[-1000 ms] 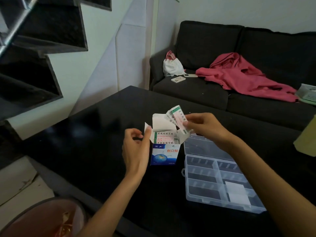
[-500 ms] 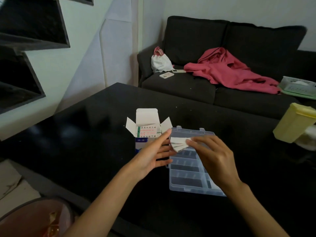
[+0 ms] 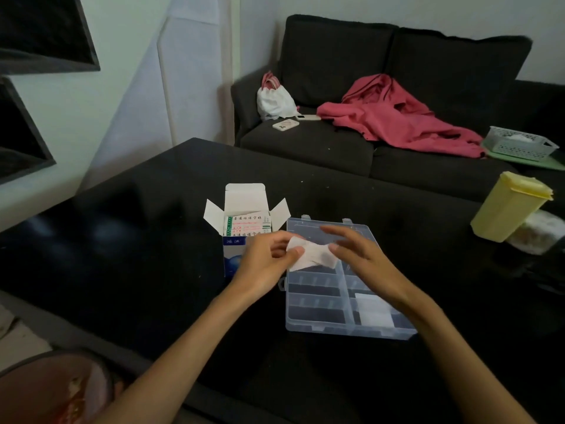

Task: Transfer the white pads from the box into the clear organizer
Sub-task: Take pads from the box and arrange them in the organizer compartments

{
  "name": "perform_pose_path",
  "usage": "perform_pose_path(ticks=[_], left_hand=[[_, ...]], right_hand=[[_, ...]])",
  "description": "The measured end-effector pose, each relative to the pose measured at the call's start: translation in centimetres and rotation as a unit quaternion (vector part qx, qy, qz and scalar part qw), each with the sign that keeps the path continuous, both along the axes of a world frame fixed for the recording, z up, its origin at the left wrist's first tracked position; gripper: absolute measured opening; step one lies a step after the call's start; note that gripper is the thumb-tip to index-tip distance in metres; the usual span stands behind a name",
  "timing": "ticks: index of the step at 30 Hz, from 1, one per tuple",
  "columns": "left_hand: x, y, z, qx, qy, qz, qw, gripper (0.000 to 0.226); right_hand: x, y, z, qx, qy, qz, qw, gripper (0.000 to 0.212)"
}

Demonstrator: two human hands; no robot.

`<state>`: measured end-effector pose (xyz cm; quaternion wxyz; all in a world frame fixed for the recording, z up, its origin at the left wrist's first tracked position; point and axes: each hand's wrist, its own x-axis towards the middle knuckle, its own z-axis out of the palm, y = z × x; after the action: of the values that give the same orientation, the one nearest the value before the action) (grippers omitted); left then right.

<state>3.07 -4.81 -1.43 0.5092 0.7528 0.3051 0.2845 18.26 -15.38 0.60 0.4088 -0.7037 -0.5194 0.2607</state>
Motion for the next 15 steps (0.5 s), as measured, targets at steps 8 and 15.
perform_pose_path(ticks=[8,15], left_hand=[[0.9,-0.5,-1.4,0.085,0.037,-0.011,0.996,0.036],[-0.1,-1.3,-2.9,0.266,0.251,0.009,0.931,0.034]], right_hand=[[0.9,0.3,-0.9,-0.019,-0.122,-0.026,0.992,0.031],[2.7,-1.0,-0.7,0.015,-0.104,-0.141,0.985,0.034]])
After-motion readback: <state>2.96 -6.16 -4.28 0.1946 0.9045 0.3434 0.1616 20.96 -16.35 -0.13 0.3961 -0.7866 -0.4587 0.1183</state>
